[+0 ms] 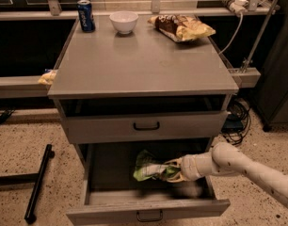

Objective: Place green rice chip bag into middle drawer

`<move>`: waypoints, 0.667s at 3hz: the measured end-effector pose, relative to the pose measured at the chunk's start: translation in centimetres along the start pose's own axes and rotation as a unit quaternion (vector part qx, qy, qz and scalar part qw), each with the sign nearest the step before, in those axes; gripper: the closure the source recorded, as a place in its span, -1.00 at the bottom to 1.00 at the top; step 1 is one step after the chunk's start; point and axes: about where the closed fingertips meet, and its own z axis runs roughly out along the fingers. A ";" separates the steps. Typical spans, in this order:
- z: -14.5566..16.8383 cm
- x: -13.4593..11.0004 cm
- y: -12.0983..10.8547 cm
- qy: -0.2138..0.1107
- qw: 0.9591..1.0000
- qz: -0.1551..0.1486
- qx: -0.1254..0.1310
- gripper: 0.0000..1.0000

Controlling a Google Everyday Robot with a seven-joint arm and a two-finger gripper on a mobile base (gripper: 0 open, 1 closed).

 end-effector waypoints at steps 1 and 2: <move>0.0 0.0 0.0 0.000 1.000 0.000 0.000 0.15; 0.0 0.0 0.0 0.000 1.000 0.000 0.000 -0.31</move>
Offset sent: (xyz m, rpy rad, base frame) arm 0.0000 0.0000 0.0000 0.0000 0.0000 0.0000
